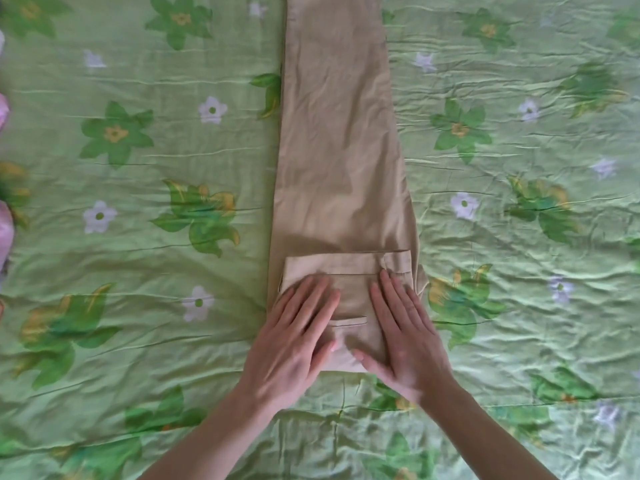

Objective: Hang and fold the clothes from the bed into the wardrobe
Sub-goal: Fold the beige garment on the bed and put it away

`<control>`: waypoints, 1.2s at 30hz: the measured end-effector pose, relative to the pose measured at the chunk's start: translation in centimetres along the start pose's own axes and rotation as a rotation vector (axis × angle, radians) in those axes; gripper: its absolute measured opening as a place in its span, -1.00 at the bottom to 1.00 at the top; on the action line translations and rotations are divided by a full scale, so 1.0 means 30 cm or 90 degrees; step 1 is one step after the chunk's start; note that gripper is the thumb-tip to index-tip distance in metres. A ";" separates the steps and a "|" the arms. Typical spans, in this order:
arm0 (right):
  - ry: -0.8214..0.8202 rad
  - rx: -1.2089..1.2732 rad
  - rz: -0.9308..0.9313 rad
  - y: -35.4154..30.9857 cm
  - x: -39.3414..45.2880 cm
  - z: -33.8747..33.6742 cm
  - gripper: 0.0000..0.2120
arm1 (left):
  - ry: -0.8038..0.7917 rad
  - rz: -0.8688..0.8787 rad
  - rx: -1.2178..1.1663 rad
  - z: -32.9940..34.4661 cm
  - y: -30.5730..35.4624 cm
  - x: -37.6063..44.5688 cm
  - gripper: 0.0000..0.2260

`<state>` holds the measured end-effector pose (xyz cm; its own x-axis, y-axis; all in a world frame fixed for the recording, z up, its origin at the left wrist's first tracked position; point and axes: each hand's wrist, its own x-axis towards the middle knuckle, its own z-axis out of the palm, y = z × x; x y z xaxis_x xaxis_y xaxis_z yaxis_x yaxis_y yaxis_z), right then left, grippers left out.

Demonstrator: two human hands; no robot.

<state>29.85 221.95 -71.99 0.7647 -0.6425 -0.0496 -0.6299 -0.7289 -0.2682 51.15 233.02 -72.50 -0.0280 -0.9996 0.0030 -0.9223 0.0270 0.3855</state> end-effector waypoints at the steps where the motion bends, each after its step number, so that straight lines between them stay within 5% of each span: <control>1: -0.002 0.004 0.010 0.001 0.008 0.012 -0.08 | -0.013 0.001 0.004 0.011 -0.013 0.008 -0.43; 10: -0.049 0.031 0.028 0.011 0.032 0.019 -0.06 | -0.079 0.004 0.022 0.021 -0.035 0.027 -0.14; 15: -0.101 0.018 -0.054 0.040 0.005 -0.044 0.08 | -0.142 0.071 0.089 -0.041 -0.058 -0.015 0.04; 19: -0.103 -0.093 -0.148 0.084 -0.058 -0.065 0.07 | -0.201 0.001 0.108 -0.048 -0.022 -0.019 0.17; 29: -0.021 -0.025 -0.043 -0.012 -0.101 -0.082 -0.26 | -0.193 -0.082 0.124 -0.108 0.082 -0.027 -0.10; 36: -0.178 0.012 -0.087 -0.029 -0.181 -0.241 -0.25 | -0.316 -0.109 0.038 -0.243 0.166 -0.095 -0.22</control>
<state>25.27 224.38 -64.53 0.8514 -0.4473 -0.2740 -0.5183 -0.7975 -0.3088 49.44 235.93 -63.87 -0.0408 -0.8658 -0.4988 -0.9496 -0.1216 0.2888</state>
